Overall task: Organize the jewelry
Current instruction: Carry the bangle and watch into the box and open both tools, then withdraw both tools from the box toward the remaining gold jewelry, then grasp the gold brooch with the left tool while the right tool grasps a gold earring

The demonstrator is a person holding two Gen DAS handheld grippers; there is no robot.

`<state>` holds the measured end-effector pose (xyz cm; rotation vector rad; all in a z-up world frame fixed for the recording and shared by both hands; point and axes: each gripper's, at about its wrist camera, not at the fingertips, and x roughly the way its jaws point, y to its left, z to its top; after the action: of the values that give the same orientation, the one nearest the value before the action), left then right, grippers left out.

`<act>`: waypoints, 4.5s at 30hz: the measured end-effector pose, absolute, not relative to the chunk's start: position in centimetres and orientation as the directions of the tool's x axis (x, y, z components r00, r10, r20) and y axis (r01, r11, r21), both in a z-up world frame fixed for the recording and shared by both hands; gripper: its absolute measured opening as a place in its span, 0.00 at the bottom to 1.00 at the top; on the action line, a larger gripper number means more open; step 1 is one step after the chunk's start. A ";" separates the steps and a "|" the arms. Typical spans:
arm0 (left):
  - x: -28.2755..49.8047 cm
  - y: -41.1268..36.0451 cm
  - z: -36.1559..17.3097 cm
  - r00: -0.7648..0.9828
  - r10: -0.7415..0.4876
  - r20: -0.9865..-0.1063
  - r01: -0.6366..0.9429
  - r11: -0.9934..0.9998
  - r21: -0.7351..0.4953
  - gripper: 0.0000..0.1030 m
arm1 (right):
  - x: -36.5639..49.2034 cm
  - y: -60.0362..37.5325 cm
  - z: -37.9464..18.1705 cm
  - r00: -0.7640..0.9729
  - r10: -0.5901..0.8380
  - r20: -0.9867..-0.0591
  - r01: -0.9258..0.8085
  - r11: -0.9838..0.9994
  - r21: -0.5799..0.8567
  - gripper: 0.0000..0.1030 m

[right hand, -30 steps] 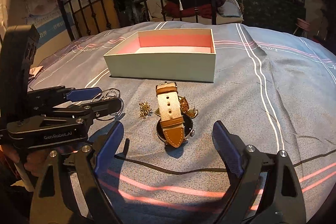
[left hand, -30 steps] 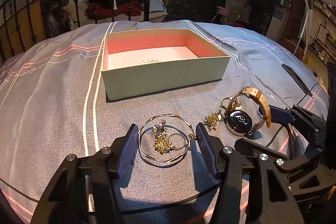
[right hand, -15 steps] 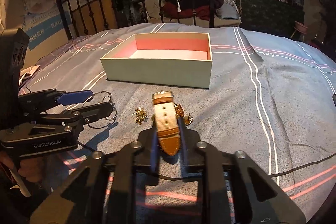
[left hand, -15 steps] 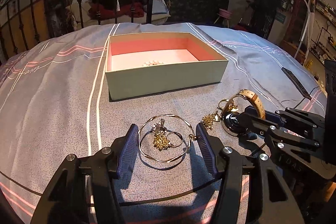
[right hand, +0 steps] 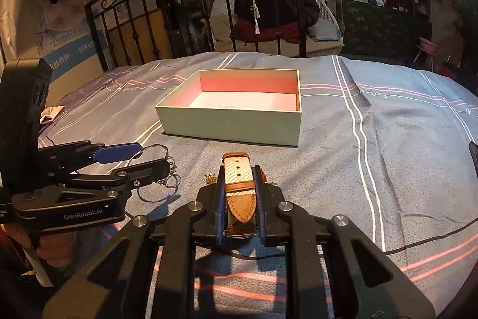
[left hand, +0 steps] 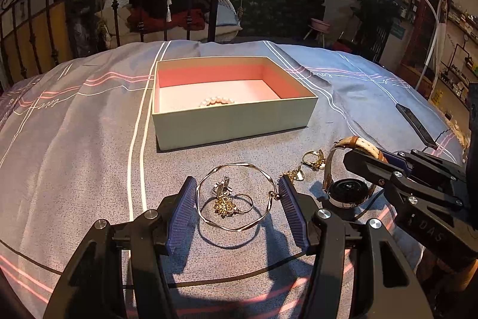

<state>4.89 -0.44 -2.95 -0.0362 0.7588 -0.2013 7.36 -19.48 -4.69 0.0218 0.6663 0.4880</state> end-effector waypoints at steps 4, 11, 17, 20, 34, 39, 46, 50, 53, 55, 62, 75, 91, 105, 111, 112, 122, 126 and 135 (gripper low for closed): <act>4.8 -0.4 -2.8 0.708 -0.199 -0.677 0.170 0.979 -0.110 0.54 | 7.4 -19.6 -4.3 0.681 0.443 -0.583 -0.429 0.887 0.173 0.17; 4.9 -0.9 -2.4 0.712 -0.209 -0.671 0.178 0.977 -0.116 0.54 | 7.6 -19.6 -4.3 0.675 0.438 -0.595 -0.425 0.889 0.172 0.17; 5.4 -0.7 -1.2 0.731 -0.216 -0.647 0.179 0.976 -0.123 0.54 | 8.6 -19.4 -3.2 0.692 0.444 -0.569 -0.432 0.886 0.166 0.17; 6.1 -0.6 -0.1 0.748 -0.222 -0.625 0.176 0.975 -0.135 0.54 | 9.7 -19.2 -2.3 0.701 0.451 -0.553 -0.437 0.884 0.167 0.17; 13.5 -0.3 2.6 0.781 -0.194 -0.594 0.128 0.980 -0.152 0.54 | 17.9 -17.0 0.3 0.725 0.438 -0.531 -0.438 0.889 0.135 0.17; 16.3 0.2 1.6 0.759 -0.163 -0.630 0.084 0.985 -0.152 0.54 | 20.3 -15.8 -0.3 0.716 0.415 -0.561 -0.439 0.893 0.101 0.17; 18.9 0.7 -1.0 0.711 -0.110 -0.695 0.033 0.992 -0.124 0.54 | 23.1 -14.4 -3.2 0.676 0.377 -0.634 -0.440 0.896 0.064 0.17; 19.6 0.9 -2.4 0.687 -0.089 -0.721 0.011 0.994 -0.112 0.54 | 24.0 -14.0 -4.8 0.657 0.350 -0.668 -0.435 0.900 0.044 0.17; 19.9 0.9 -3.0 0.680 -0.075 -0.729 0.006 0.995 -0.097 0.54 | 24.2 -14.0 -5.9 0.646 0.336 -0.685 -0.431 0.902 0.036 0.17; 19.9 0.6 -3.1 0.685 -0.062 -0.726 0.015 0.997 -0.072 0.54 | 24.2 -14.0 -6.1 0.646 0.333 -0.687 -0.427 0.903 0.036 0.17; 20.3 -0.1 -3.5 0.680 -0.036 -0.732 0.015 0.999 -0.036 0.54 | 24.6 -14.0 -6.1 0.645 0.322 -0.693 -0.420 0.907 0.030 0.17; 20.7 -0.2 -3.5 0.683 0.007 -0.730 0.005 1.000 0.014 0.59 | 24.3 -13.5 -6.0 0.654 0.300 -0.695 -0.427 0.904 -0.011 0.18; 12.5 1.5 1.2 0.765 -0.088 -0.638 0.026 0.994 -0.106 0.77 | 15.6 -19.1 -0.4 0.781 0.311 -0.541 -0.338 0.940 0.051 0.61; 4.6 0.7 -5.1 0.688 -0.127 -0.715 0.090 0.992 -0.090 0.71 | 8.2 -21.1 -8.3 0.654 0.365 -0.662 -0.328 0.926 0.186 0.61; 5.3 1.8 -5.2 0.679 -0.139 -0.721 0.047 0.988 -0.146 0.60 | 8.0 -20.8 -8.5 0.651 0.368 -0.664 -0.337 0.924 0.181 0.61; 5.2 1.9 -5.3 0.678 -0.143 -0.721 0.046 0.987 -0.152 0.57 | 8.0 -20.8 -8.5 0.651 0.367 -0.664 -0.338 0.924 0.180 0.61; 5.4 0.6 -5.7 0.675 -0.175 -0.717 0.103 0.984 -0.143 0.16 | 8.1 -20.1 -8.7 0.646 0.362 -0.672 -0.360 0.921 0.149 0.68; 4.8 0.8 -5.6 0.686 -0.184 -0.704 0.113 0.983 -0.147 0.16 | 8.2 -20.1 -8.8 0.647 0.362 -0.672 -0.362 0.921 0.148 0.68; 4.5 1.7 -5.8 0.693 -0.192 -0.695 0.084 0.979 -0.187 0.16 | 9.5 -19.8 -8.3 0.626 0.393 -0.674 -0.395 0.905 0.161 0.59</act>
<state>4.45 1.74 -5.75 -0.1449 0.7907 -0.1547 9.49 -19.79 -8.34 -0.0025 0.7724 0.4518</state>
